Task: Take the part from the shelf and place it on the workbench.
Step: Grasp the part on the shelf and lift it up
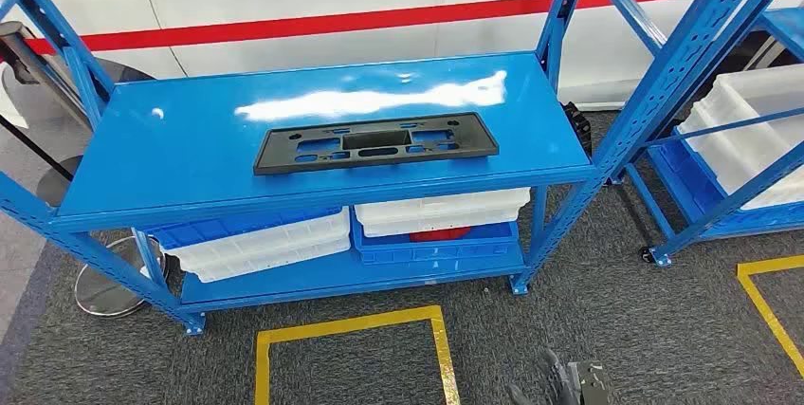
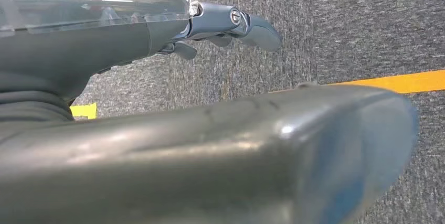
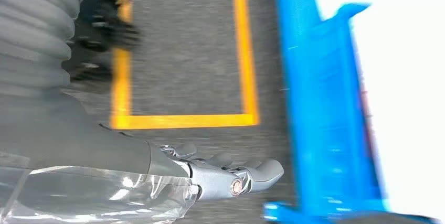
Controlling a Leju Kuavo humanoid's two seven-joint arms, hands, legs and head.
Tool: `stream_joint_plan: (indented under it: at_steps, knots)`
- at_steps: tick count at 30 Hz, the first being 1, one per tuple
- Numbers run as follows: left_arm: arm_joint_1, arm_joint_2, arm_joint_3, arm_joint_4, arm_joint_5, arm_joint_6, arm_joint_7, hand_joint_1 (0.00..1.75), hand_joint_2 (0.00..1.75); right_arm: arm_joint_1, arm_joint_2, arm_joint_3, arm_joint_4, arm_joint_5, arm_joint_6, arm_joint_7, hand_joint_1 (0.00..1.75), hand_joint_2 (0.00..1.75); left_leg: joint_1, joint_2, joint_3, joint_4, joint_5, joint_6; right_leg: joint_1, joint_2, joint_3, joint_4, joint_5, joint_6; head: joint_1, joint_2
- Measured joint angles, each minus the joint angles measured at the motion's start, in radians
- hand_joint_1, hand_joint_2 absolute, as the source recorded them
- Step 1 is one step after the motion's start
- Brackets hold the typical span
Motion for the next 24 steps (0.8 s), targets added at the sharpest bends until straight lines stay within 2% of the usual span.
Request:
stream_joint_plan:
  at_steps: [8, 17, 21, 24]
  knots:
    - [-0.008, -0.007, 0.038, 0.008, -0.046, 0.004, -0.012, 0.00, 0.00, 0.032, -0.023, -0.058, -0.250, 0.094, -0.001, -0.057, 0.00, 1.75, 0.000, 0.000, 0.000, 0.000, 0.000, 0.000, 0.000, 0.000, 0.000, 0.000, 0.000, 0.000, 0.000, 0.000]
    - [-0.018, -0.015, 0.088, 0.019, -0.098, 0.009, -0.030, 0.00, 0.00, 0.029, -0.102, -0.059, -0.524, 0.244, -0.080, -0.125, 0.00, 1.75, -0.006, 0.000, -0.002, 0.004, -0.001, 0.002, -0.006, 0.000, 0.000, -0.002, 0.002, 0.005, 0.000, 0.000]
    - [-0.023, -0.019, 0.114, 0.022, -0.117, 0.012, -0.037, 0.00, 0.00, 0.004, -0.146, -0.022, -0.620, 0.321, -0.154, -0.154, 0.00, 1.75, -0.012, 0.000, -0.004, 0.005, -0.003, 0.012, -0.012, 0.000, -0.001, -0.005, 0.003, 0.014, 0.000, 0.000]
    - [-0.027, -0.026, 0.130, 0.023, -0.130, 0.014, -0.043, 0.00, 0.00, -0.019, -0.177, 0.006, -0.676, 0.365, -0.202, -0.173, 0.00, 1.75, -0.006, 0.000, 0.006, -0.019, 0.006, 0.028, -0.013, -0.001, 0.001, 0.000, -0.004, 0.024, 0.000, 0.000]
